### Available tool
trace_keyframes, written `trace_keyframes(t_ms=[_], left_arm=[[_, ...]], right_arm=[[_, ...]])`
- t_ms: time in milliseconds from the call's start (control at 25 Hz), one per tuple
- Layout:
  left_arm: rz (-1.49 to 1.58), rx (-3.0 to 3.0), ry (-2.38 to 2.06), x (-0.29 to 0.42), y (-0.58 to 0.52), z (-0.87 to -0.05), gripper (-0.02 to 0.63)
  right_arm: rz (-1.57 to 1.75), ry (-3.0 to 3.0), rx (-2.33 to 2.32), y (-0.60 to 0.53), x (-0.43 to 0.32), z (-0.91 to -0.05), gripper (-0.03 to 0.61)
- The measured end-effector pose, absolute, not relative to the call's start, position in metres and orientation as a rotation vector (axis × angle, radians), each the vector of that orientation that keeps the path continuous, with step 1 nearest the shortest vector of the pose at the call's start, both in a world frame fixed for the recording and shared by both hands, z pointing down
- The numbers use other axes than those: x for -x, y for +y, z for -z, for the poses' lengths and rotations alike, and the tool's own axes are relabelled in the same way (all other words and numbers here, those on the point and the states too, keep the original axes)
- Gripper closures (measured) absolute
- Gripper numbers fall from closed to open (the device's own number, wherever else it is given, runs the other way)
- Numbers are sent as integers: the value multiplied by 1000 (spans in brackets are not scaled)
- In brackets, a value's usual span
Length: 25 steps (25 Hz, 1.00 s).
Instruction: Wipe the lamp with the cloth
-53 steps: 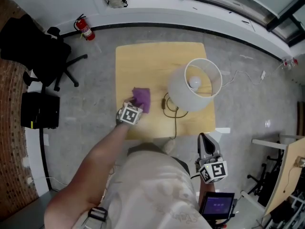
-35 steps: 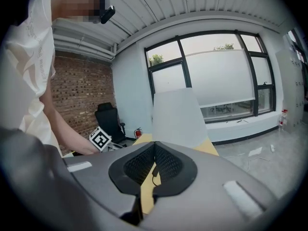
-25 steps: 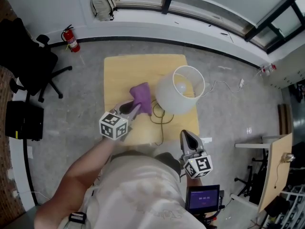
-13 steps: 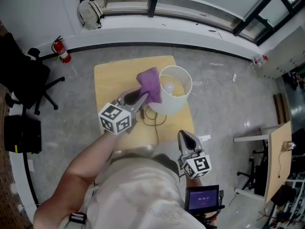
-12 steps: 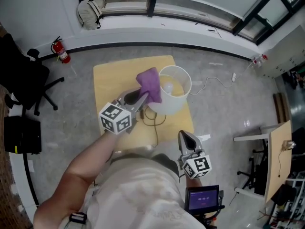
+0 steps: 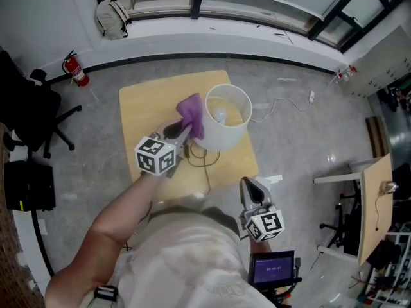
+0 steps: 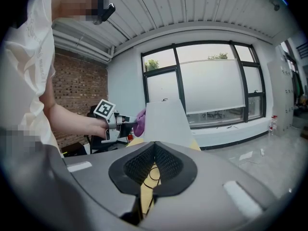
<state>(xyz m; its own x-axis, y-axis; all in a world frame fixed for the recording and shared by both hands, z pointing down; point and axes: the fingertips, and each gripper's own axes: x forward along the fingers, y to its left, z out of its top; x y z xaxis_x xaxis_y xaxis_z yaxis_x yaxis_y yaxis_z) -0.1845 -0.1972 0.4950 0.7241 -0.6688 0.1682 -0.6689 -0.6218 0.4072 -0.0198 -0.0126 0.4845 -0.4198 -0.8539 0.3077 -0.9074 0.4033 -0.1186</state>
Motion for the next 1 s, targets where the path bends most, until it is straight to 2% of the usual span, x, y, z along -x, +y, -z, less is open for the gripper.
trace_keyframes(t_ms=[320, 440, 760, 1000], left_arm=[[-252, -2362, -1081, 196, -199, -554, 541], [-235, -2352, -1090, 200, -197, -556, 541], [112, -2580, -1132, 207, -180, -454, 543], [207, -2728, -1116, 180, -158, -394, 542]], right_arm=[[-418, -2435, -1594, -3, 15, -489, 565], [-407, -2429, -1577, -2, 19, -486, 565], [-403, -2458, -1551, -8, 27, -489, 565], [-405, -2508, -1512, -22, 29, -494, 565]])
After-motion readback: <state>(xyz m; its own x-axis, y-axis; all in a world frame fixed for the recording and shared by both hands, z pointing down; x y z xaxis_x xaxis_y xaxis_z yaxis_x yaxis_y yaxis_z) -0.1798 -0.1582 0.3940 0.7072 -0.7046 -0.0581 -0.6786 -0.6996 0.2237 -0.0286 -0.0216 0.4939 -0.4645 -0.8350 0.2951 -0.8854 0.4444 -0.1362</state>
